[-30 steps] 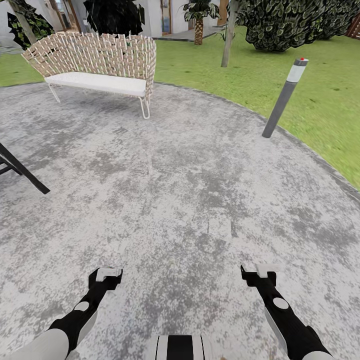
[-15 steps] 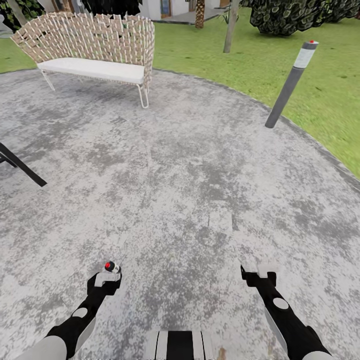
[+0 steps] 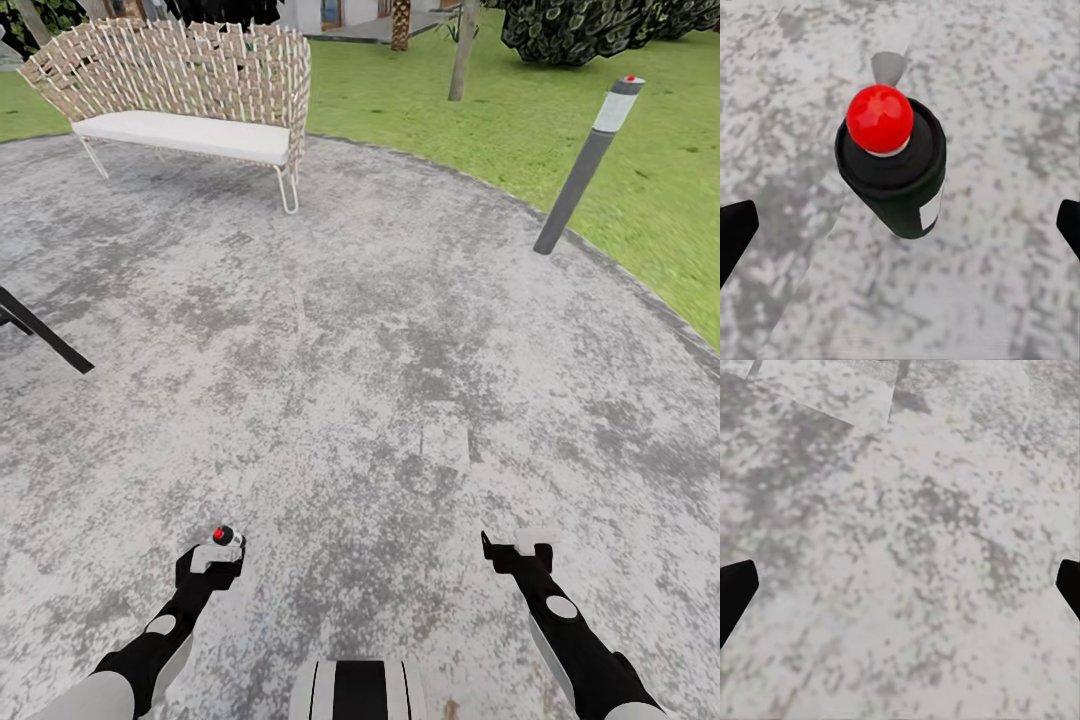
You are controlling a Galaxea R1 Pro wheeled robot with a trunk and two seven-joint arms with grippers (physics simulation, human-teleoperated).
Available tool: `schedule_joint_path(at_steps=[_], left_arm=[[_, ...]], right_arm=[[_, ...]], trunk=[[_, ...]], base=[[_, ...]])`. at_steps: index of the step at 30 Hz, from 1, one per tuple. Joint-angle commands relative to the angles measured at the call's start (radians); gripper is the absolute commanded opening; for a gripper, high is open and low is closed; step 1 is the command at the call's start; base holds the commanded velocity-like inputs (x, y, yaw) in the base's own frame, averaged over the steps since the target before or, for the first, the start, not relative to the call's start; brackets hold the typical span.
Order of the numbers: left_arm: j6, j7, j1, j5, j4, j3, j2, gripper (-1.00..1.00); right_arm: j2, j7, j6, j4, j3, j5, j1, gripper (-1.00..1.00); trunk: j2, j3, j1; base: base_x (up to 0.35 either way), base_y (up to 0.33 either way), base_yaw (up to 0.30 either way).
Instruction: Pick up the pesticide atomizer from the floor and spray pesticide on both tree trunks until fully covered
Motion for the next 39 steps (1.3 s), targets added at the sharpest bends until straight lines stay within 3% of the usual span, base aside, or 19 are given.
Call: schedule_joint_path(at_steps=[1,16,19,39], left_arm=[[-0.003,0.0,-0.001,0.003,0.001,-0.005,0.001,1.0],[-0.003,0.0,-0.001,0.003,-0.002,-0.005,0.002,1.0],[-0.003,0.0,-0.001,0.003,-0.001,-0.005,0.002,1.0],[-0.003,0.0,-0.001,0.002,-0.001,-0.005,-0.004,1.0]], right_arm=[[0.0,-0.003,-0.003,0.0,0.001,0.0,0.0,1.0],[0.0,-0.003,-0.003,0.0,0.001,0.0,0.0,1.0],[0.0,-0.003,-0.003,-0.001,0.001,0.0,0.0,1.0],[0.0,-0.003,-0.003,0.0,0.001,0.0,0.0,1.0]], trunk=[[0.0,-0.001,0.0],[0.0,-0.001,0.0],[-0.001,-0.014,0.001],[-0.001,-0.034,0.002]], base=[[0.02,0.023,0.0],[0.039,0.02,0.0],[0.0,0.0,0.0],[0.0,0.0,0.0]])
